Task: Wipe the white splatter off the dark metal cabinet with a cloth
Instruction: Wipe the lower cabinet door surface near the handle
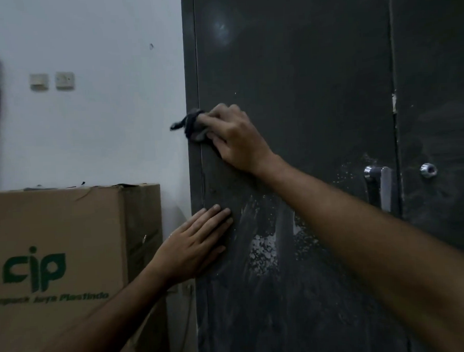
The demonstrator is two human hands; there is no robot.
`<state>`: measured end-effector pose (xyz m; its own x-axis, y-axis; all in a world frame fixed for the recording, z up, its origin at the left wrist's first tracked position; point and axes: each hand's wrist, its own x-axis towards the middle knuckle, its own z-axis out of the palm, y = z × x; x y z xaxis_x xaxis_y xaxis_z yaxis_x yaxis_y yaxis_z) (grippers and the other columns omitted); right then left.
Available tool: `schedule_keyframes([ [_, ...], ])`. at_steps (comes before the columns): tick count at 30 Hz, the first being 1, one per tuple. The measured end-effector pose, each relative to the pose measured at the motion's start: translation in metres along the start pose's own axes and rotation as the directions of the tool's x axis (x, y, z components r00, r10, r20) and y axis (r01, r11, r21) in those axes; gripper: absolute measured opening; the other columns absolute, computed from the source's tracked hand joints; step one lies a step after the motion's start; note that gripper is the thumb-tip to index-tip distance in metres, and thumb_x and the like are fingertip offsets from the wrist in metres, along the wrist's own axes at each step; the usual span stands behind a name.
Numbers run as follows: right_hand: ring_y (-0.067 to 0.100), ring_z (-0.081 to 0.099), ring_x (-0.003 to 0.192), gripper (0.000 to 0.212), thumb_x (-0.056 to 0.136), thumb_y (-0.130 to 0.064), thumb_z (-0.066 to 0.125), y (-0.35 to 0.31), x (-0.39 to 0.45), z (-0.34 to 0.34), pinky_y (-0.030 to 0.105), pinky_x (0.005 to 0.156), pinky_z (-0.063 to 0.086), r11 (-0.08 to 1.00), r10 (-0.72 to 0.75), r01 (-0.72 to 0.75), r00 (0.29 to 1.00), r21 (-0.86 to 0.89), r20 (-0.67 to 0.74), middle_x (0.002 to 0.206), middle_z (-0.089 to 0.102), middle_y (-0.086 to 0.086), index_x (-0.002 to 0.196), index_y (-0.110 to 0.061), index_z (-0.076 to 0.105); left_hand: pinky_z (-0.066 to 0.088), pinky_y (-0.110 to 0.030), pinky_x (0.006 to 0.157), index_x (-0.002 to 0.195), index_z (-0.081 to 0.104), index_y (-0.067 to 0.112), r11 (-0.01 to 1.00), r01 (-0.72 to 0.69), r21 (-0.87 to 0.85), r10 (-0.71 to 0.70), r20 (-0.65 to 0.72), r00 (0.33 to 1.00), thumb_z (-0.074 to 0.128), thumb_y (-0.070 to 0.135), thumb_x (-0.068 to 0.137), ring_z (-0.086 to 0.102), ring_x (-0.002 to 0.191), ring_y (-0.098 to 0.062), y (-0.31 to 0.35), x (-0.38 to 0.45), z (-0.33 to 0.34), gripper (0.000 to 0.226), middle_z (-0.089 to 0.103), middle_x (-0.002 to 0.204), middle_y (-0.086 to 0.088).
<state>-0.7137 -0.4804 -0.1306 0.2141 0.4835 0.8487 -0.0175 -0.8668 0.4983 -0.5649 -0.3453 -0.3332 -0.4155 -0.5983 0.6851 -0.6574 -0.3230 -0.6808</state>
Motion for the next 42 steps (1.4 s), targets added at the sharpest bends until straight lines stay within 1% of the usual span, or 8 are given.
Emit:
schedule_keyframes([
  [2, 0.033, 0.054, 0.091, 0.037, 0.093, -0.009, 0.059, -0.019, -0.006, 0.012, 0.053, 0.080, 0.050, 0.974, 0.218, -0.212, 0.973, 0.074, -0.081, 0.114, 0.062, 0.013, 0.129, -0.007, 0.067, 0.037, -0.051, 0.122, 0.161, 0.032, 0.013, 1.000, 0.020, -0.013, -0.020, -0.001, 1.000, 0.047, 0.043, 0.109, 0.026, 0.158, -0.028, 0.003, -0.001, 0.001, 0.062, 0.030, 0.169, -0.011],
  [8, 0.030, 0.059, 0.103, 0.037, 0.100, -0.019, 0.053, 0.002, -0.056, -0.010, 0.043, 0.089, 0.051, 0.892, -0.439, 0.452, 0.852, 0.023, 0.285, 0.127, 0.062, 0.013, 0.136, -0.014, 0.060, 0.035, -0.050, 0.123, 0.160, 0.035, 0.011, 1.000, 0.022, -0.022, -0.022, -0.019, 1.000, 0.046, 0.041, 0.110, 0.027, 0.158, -0.028, 0.003, -0.002, 0.003, 0.060, 0.034, 0.168, -0.011],
  [14, 0.035, 0.055, 0.095, 0.037, 0.094, -0.008, 0.059, 0.022, -0.070, -0.024, 0.053, 0.082, 0.050, 0.939, 0.339, -0.342, 0.935, -0.013, -0.103, 0.114, 0.061, 0.015, 0.131, -0.006, 0.065, 0.025, -0.049, 0.128, 0.162, 0.030, 0.013, 0.996, 0.069, -0.048, -0.068, 0.014, 0.998, 0.039, 0.041, 0.111, 0.021, 0.160, -0.026, 0.011, -0.001, 0.001, 0.059, 0.028, 0.170, -0.009],
  [19, 0.035, 0.062, 0.097, 0.039, 0.093, -0.014, 0.059, 0.020, -0.155, -0.036, 0.045, 0.081, 0.050, 0.947, -0.298, 0.320, 0.906, -0.027, 0.300, 0.121, 0.065, 0.017, 0.132, -0.009, 0.059, 0.027, -0.052, 0.126, 0.156, 0.043, 0.006, 0.962, 0.239, -0.130, -0.241, -0.003, 0.970, 0.044, 0.045, 0.106, 0.026, 0.158, -0.028, 0.040, 0.004, -0.002, 0.063, 0.041, 0.163, -0.014],
  [23, 0.039, 0.056, 0.097, 0.039, 0.089, -0.018, 0.056, 0.088, -0.137, -0.075, 0.049, 0.081, 0.045, 0.914, 0.236, -0.229, 0.972, -0.334, -0.019, 0.113, 0.060, 0.017, 0.127, -0.014, 0.053, 0.012, -0.046, 0.131, 0.156, 0.042, 0.005, 0.891, 0.407, -0.203, -0.420, -0.025, 0.907, 0.047, 0.051, 0.103, 0.022, 0.159, -0.027, 0.066, 0.015, 0.003, 0.070, 0.038, 0.164, -0.012],
  [26, 0.038, 0.050, 0.103, 0.041, 0.088, -0.013, 0.053, 0.059, -0.142, -0.059, 0.051, 0.086, 0.045, 0.690, 0.604, -0.647, 0.762, -0.326, -0.234, 0.119, 0.055, 0.018, 0.129, -0.007, 0.055, 0.013, -0.048, 0.131, 0.155, 0.042, 0.003, 0.860, 0.464, -0.211, -0.488, -0.075, 0.870, 0.051, 0.050, 0.100, 0.027, 0.157, -0.031, 0.076, 0.024, 0.010, 0.073, 0.040, 0.161, -0.015],
  [32, 0.040, 0.051, 0.116, 0.047, 0.089, -0.003, 0.047, 0.028, -0.242, -0.060, 0.052, 0.100, 0.048, 0.911, 0.251, -0.169, 0.951, -0.375, 0.181, 0.133, 0.054, 0.025, 0.135, 0.002, 0.052, 0.022, -0.055, 0.128, 0.157, 0.040, 0.001, 0.891, 0.442, -0.103, -0.453, -0.124, 0.883, 0.051, 0.052, 0.100, 0.027, 0.157, -0.034, 0.076, 0.023, 0.017, 0.077, 0.039, 0.163, -0.018],
  [42, 0.039, 0.045, 0.113, 0.057, 0.079, 0.014, 0.049, 0.033, -0.237, -0.056, 0.044, 0.098, 0.047, 0.760, 0.576, -0.565, 0.814, -0.322, -0.072, 0.139, 0.045, 0.023, 0.134, -0.001, 0.048, 0.021, -0.055, 0.128, 0.155, 0.042, -0.001, 0.892, 0.446, -0.068, -0.451, -0.145, 0.881, 0.051, 0.051, 0.100, 0.029, 0.155, -0.036, 0.077, 0.024, 0.017, 0.076, 0.041, 0.161, -0.020],
])
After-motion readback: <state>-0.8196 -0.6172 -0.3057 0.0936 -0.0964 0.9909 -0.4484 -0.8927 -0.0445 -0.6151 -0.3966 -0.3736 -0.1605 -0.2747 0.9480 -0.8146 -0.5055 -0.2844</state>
